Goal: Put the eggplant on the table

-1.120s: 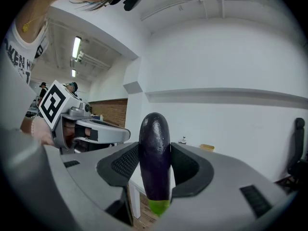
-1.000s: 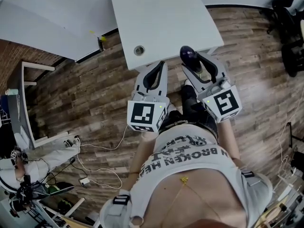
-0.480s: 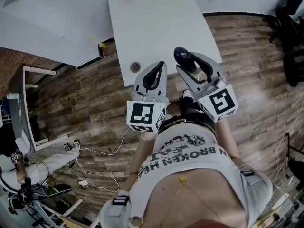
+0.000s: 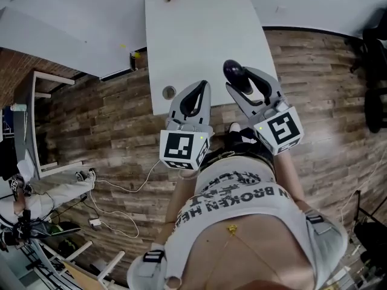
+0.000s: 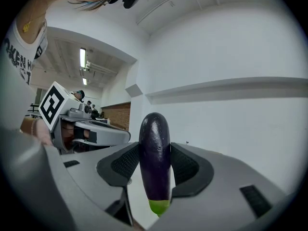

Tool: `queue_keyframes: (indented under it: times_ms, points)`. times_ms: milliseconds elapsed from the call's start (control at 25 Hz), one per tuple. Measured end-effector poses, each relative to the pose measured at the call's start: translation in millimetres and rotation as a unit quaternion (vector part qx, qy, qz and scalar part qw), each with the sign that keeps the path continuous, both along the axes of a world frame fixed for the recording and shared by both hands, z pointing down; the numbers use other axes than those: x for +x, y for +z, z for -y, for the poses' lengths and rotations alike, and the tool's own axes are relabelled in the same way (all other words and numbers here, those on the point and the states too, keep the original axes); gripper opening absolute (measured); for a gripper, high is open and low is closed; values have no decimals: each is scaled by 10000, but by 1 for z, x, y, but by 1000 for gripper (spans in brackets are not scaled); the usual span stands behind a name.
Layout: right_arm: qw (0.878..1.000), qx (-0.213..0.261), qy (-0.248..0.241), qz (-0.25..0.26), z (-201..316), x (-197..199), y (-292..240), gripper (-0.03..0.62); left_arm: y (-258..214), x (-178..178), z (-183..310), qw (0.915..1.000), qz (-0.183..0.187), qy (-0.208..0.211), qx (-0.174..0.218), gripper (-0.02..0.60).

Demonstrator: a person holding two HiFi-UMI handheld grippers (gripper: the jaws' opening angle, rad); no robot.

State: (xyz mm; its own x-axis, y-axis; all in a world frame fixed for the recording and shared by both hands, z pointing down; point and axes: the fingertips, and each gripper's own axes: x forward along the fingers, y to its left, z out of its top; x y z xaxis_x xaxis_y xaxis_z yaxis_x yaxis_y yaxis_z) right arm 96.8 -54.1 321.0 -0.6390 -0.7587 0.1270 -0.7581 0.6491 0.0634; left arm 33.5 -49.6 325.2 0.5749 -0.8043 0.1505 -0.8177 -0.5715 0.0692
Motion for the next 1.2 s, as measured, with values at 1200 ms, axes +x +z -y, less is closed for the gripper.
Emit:
queue_keyframes:
  times_ms: [1200]
  points:
    - [9997, -51, 205, -118, 104, -58, 10, 204, 11, -56, 108, 9995, -8, 327, 13, 5]
